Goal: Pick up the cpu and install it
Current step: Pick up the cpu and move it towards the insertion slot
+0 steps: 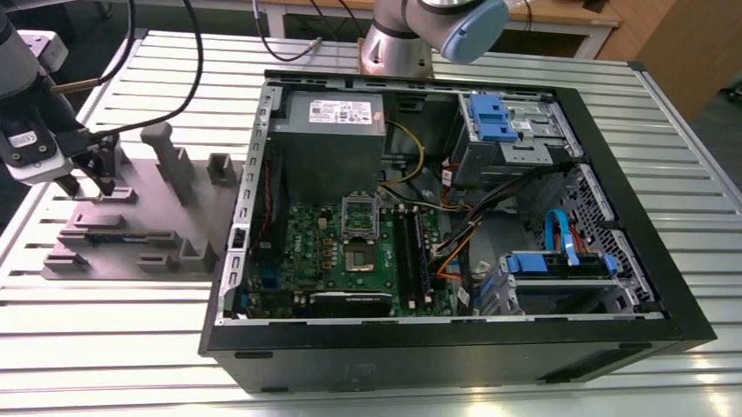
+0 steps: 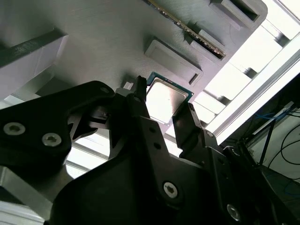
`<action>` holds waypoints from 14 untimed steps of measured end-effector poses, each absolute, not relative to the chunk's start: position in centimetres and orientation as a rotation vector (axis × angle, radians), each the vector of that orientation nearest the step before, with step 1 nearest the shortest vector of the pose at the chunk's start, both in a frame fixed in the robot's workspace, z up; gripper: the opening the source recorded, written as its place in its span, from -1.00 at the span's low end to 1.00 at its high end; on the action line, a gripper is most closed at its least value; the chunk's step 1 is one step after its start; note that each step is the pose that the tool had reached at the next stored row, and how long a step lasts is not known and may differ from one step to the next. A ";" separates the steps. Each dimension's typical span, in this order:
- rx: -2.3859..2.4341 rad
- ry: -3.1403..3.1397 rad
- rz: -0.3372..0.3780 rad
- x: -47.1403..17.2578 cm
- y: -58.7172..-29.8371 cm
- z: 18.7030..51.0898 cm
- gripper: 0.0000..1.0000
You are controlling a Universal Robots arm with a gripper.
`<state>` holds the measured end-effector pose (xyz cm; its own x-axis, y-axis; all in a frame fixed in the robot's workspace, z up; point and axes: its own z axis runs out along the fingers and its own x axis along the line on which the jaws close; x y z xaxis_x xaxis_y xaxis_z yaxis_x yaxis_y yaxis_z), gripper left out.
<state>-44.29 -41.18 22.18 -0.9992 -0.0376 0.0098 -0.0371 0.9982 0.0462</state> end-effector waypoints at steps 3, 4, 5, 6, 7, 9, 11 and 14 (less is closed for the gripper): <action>0.059 -3.130 -0.072 -44.3 -41.2 22.2 -0.06; 0.058 -3.130 -0.072 -44.3 -41.2 22.2 -0.06; 0.058 -3.130 -0.072 -44.3 -41.2 22.2 -0.06; 0.058 -3.129 -0.072 -44.3 -41.2 22.2 -0.06; 0.058 -3.129 -0.072 -44.3 -41.2 22.3 -0.06; 0.058 -3.129 -0.072 -44.3 -41.2 22.3 -0.06; 0.058 -3.130 -0.072 -44.3 -41.2 22.4 -0.06; 0.059 -3.129 -0.072 -44.3 -41.2 22.6 -0.06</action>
